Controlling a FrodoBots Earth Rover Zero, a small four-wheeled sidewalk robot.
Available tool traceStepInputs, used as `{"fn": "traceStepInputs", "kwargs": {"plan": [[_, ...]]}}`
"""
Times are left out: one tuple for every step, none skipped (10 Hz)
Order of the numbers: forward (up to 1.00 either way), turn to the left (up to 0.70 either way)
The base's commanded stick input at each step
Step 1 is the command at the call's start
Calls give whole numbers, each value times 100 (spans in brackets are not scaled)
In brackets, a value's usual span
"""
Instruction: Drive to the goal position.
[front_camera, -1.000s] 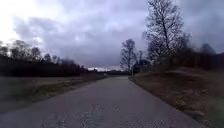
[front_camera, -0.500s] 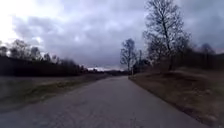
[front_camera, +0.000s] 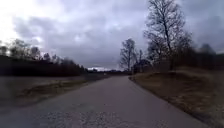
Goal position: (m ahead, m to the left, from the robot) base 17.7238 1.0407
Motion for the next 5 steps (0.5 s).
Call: {"fn": "traceStepInputs", "kwargs": {"plan": [[50,0],[50,0],[50,0],[50,0],[50,0]]}}
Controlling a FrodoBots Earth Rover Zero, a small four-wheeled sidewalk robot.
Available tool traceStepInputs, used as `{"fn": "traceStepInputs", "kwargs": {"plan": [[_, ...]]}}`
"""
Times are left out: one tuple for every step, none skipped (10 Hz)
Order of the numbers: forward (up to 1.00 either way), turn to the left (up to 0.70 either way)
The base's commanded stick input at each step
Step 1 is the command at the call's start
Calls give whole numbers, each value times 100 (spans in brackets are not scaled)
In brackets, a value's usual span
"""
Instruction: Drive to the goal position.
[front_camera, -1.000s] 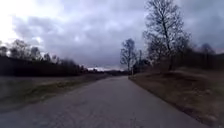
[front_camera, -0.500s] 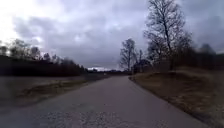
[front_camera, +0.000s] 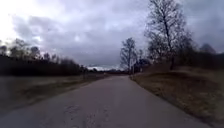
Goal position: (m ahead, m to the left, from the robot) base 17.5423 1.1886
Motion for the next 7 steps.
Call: {"fn": "traceStepInputs", "kwargs": {"plan": [[50,0],[50,0],[50,0],[50,0],[50,0],[50,0],[50,0]]}}
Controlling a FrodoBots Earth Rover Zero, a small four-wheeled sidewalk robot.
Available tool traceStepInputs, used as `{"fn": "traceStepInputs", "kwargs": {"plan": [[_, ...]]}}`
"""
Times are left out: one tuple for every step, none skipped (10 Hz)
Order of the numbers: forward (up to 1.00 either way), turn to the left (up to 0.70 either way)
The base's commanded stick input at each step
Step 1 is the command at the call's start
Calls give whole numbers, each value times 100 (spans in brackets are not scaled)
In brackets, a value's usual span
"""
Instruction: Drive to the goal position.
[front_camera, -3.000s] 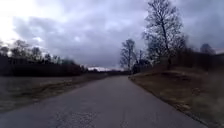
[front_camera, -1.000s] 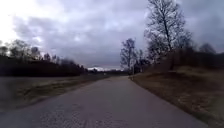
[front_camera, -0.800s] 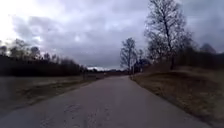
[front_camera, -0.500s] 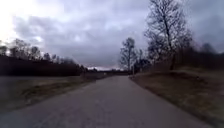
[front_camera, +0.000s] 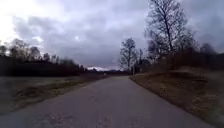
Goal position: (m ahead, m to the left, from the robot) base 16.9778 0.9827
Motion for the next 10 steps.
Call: {"fn": "traceStepInputs", "kwargs": {"plan": [[50,0],[50,0],[50,0],[50,0],[50,0],[50,0],[50,0],[50,0],[50,0],[50,0]]}}
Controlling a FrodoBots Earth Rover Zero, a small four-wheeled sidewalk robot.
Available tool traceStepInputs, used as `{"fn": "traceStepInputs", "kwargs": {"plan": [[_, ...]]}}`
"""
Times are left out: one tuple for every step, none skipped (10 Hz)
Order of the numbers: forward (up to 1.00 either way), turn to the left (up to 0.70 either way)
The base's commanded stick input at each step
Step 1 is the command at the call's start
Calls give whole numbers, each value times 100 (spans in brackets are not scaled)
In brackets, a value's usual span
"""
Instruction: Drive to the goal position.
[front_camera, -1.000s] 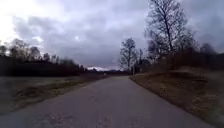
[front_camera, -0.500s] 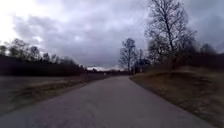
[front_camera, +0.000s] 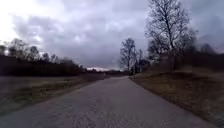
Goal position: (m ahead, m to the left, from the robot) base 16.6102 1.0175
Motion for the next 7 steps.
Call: {"fn": "traceStepInputs", "kwargs": {"plan": [[50,0],[50,0],[50,0],[50,0],[50,0],[50,0],[50,0]]}}
